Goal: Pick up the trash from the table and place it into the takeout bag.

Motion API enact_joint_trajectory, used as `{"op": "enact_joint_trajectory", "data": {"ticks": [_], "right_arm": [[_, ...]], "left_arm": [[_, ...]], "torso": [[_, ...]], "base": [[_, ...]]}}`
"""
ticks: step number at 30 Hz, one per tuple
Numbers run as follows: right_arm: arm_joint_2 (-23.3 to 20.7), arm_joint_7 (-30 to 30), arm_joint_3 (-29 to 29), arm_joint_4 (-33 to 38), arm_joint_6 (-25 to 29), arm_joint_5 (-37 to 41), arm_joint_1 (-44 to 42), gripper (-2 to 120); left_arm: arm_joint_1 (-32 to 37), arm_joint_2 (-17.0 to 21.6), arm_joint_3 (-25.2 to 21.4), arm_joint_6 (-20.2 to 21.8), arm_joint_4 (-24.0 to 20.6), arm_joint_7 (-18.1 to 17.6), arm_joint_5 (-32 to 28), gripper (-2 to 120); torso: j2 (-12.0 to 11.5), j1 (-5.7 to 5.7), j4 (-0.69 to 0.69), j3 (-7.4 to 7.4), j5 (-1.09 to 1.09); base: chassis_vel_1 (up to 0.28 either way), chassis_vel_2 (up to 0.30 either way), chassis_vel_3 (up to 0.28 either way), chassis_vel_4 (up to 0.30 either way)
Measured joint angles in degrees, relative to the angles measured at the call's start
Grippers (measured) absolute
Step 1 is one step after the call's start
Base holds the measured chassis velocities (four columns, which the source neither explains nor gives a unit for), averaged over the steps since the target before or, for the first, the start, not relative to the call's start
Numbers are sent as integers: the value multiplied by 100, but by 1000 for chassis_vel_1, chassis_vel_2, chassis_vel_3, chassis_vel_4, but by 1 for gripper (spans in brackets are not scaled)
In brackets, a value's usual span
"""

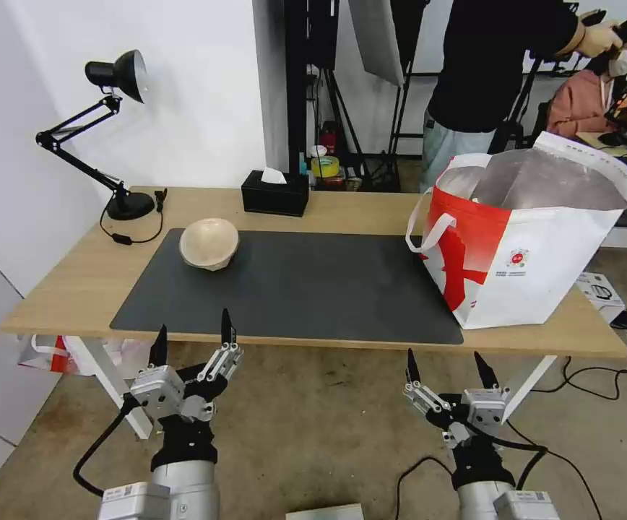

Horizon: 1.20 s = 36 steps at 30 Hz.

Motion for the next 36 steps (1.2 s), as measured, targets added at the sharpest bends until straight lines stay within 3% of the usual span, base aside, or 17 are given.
{"op": "enact_joint_trajectory", "data": {"ticks": [1,7,13,14,17,19,21,23,24,26,28,33,36], "right_arm": [[0,0,1,0,0,0,2,100],[0,0,1,1,0,0,3,100],[0,-1,2,1,0,1,3,100],[0,-1,2,1,0,0,3,100],[0,-2,2,1,0,0,3,100],[0,-2,1,1,0,0,3,100],[0,-2,1,1,0,0,3,100],[0,-2,1,1,0,-1,3,100],[-1,-2,1,1,0,-1,3,100],[-1,-3,1,1,0,-1,3,100],[-1,-2,1,1,1,-1,3,100],[-1,-2,1,0,2,-1,3,100],[0,-2,1,0,3,-1,3,100]], "left_arm": [[-17,114,-96,225,-112,-8,-446,100],[13,404,-161,744,-120,-359,-1671,100],[186,987,-347,837,-120,-747,-2550,100],[176,1135,-552,973,-120,-861,-3058,100],[50,1222,-785,1093,-120,-963,-3587,100],[-341,1336,-1168,1418,-120,-1275,-4675,100],[-475,1394,-1291,1518,-121,-1365,-4993,100],[-756,1548,-1633,1669,-121,-1569,-5629,100],[-1001,1762,-2067,1780,-121,-1706,-6325,100],[-1100,1859,-2256,1804,-121,-1755,-6588,100],[-1435,2144,-2801,1888,-121,-1971,-7380,100],[-1867,2389,-3209,1938,-122,-2137,-8117,100],[-1956,2402,-3254,1944,-121,-2132,-8231,100]], "torso": [[0,0,0,0,0],[0,0,0,0,0],[0,0,0,0,-1],[0,0,0,0,-1],[0,-1,0,0,0],[0,0,0,0,-2],[0,0,0,0,-1],[0,0,0,0,-2],[0,0,-1,0,-1],[0,0,0,1,-2],[0,1,0,1,0],[0,1,-1,1,0],[0,1,0,0,-1]], "base": [[0,0,0,0],[0,0,0,0],[0,0,0,0],[0,0,0,0],[0,0,0,0],[0,0,0,0],[0,0,0,0],[0,0,0,0],[0,0,0,0],[0,0,0,0],[0,0,0,0],[0,0,0,0],[0,0,0,0]]}}
